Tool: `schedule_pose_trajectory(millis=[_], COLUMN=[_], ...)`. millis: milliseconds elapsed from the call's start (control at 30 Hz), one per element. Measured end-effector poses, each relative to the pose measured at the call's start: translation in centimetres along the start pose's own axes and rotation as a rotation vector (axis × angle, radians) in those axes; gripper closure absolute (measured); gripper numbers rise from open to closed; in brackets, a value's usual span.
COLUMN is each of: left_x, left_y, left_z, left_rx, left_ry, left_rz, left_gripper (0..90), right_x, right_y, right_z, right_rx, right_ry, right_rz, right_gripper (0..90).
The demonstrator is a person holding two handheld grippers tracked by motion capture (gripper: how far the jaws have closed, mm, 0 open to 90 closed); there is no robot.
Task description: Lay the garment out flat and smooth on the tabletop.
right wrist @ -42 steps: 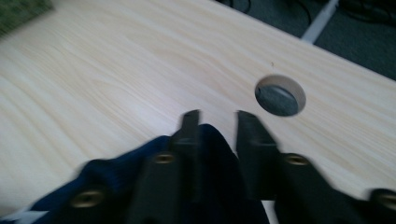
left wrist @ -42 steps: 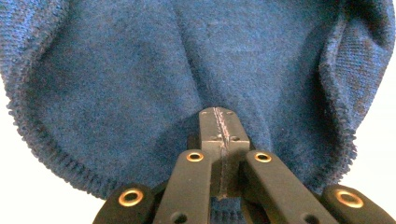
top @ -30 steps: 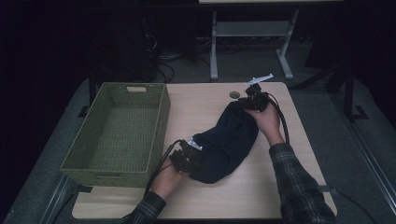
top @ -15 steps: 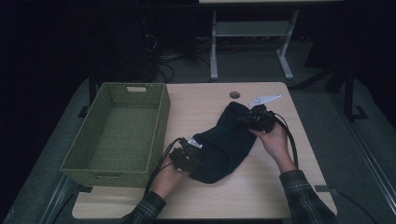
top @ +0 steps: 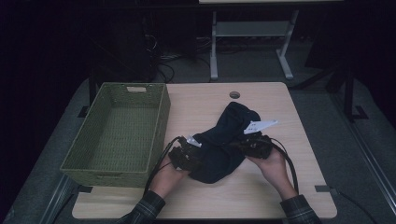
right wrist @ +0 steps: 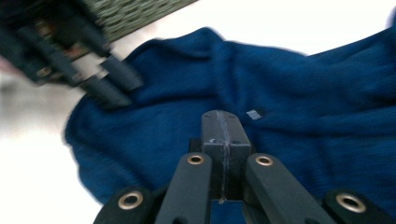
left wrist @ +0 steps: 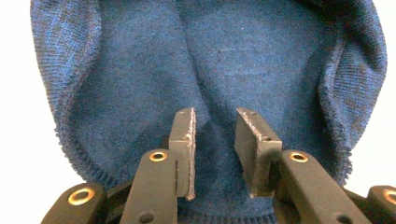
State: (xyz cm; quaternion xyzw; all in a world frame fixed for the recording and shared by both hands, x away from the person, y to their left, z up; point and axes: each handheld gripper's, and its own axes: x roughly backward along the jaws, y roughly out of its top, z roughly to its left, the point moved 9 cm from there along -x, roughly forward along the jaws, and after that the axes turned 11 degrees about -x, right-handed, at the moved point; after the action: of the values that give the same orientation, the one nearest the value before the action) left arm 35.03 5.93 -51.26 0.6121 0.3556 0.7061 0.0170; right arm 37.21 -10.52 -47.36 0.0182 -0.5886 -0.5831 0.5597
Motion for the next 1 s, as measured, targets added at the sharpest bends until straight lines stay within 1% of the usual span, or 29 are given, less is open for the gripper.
schedule_pose_trajectory(millis=[100,167,233,300,333,467,533,567,600,667,700,733,767,800,867,933,1000], left_x=[0.1,0.3,0.6,0.9,1.0,1.1,1.0,1.0,1.0,1.1,1.2,1.3,1.3,1.5,1.5,1.5,1.4], left_y=[0.2,0.3,0.6,1.0,1.1,1.6,1.7,1.8,1.8,1.9,2.0,2.0,2.2,2.2,2.4,2.6,2.8], left_z=[0.0,0.1,0.0,0.1,0.2,0.5,0.5,0.5,0.5,0.5,0.5,0.5,0.5,0.5,0.5,0.5,0.4], left_rx=[0.007,-0.002,-0.006,-0.008,-0.013,-0.011,-0.015,-0.016,-0.017,-0.017,-0.018,-0.009,-0.004,-0.004,-0.005,-0.013,-0.013], left_ry=[0.003,0.001,0.004,0.001,0.006,0.020,0.022,0.023,0.026,0.028,0.022,0.013,0.012,0.015,0.017,0.014,0.009], left_rz=[-0.009,-0.009,-0.018,-0.022,-0.024,-0.027,-0.027,-0.028,-0.029,-0.031,-0.042,-0.046,-0.055,-0.050,-0.059,-0.056,-0.053], left_gripper=[69.5,71.8,77.7,86.4,89.5,89.9,89.9,89.8,89.8,89.9,89.9,89.9,89.9,89.9,89.9,89.9,89.9], right_x=[-0.7,-1.1,-1.5,-1.7,-1.8,-2.5,-3.0,-3.3,-3.4,-3.5,-3.4,-3.2,-3.1,-2.9,-2.4,-1.8,-1.0], right_y=[-1.2,-2.1,-2.8,-3.3,-3.5,-4.3,-4.8,-5.1,-5.3,-5.7,-5.8,-5.9,-6.0,-6.2,-6.5,-7.0,-7.5], right_z=[1.2,1.9,2.6,3.2,3.5,4.5,4.5,4.3,4.3,4.1,4.2,4.1,4.1,4.0,3.7,3.3,2.8], right_rx=[0.003,0.010,0.012,0.010,0.010,0.024,0.038,0.044,0.040,0.056,0.049,0.059,0.061,0.058,0.055,0.046,0.047], right_ry=[0.019,0.029,0.037,0.053,0.056,0.064,0.039,0.036,0.036,0.027,0.030,0.025,0.019,0.020,0.020,0.023,0.011], right_rz=[0.026,0.045,0.065,0.069,0.077,0.103,0.130,0.143,0.155,0.165,0.169,0.171,0.175,0.176,0.175,0.176,0.182], right_gripper=[90.0,90.0,90.0,90.0,90.0,90.0,90.0,90.0,90.0,90.0,90.0,90.0,90.0,90.0,90.0,90.0,90.0])
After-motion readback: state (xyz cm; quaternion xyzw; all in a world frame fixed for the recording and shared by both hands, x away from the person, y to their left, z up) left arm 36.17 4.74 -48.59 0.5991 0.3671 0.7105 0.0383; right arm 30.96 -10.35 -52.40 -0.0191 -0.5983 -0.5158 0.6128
